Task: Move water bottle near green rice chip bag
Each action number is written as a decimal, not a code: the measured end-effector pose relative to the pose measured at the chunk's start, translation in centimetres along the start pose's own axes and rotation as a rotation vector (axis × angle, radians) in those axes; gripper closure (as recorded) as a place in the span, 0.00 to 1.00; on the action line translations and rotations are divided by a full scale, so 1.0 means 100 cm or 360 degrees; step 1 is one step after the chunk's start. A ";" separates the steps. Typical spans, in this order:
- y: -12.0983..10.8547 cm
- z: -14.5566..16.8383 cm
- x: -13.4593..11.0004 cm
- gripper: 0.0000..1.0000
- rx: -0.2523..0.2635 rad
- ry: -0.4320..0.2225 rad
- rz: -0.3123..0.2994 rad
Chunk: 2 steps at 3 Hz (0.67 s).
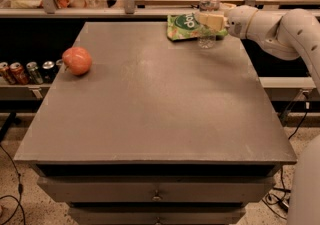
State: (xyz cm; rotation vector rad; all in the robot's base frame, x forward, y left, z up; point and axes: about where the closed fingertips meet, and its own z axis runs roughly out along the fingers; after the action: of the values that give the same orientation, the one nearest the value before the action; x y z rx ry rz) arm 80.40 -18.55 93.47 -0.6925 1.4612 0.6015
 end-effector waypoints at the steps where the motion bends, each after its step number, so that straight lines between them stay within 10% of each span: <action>1: 0.000 -0.001 -0.001 0.00 -0.0006 0.0001 -0.0003; 2: 0.001 -0.002 -0.002 0.00 -0.0011 0.0007 -0.0008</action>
Offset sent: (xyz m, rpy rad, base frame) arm -0.0049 -0.0103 0.0061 -0.0202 -0.0009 0.0018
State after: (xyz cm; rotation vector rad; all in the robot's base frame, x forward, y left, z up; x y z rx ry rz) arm 80.22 -18.64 93.70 -0.7029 1.4619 0.6018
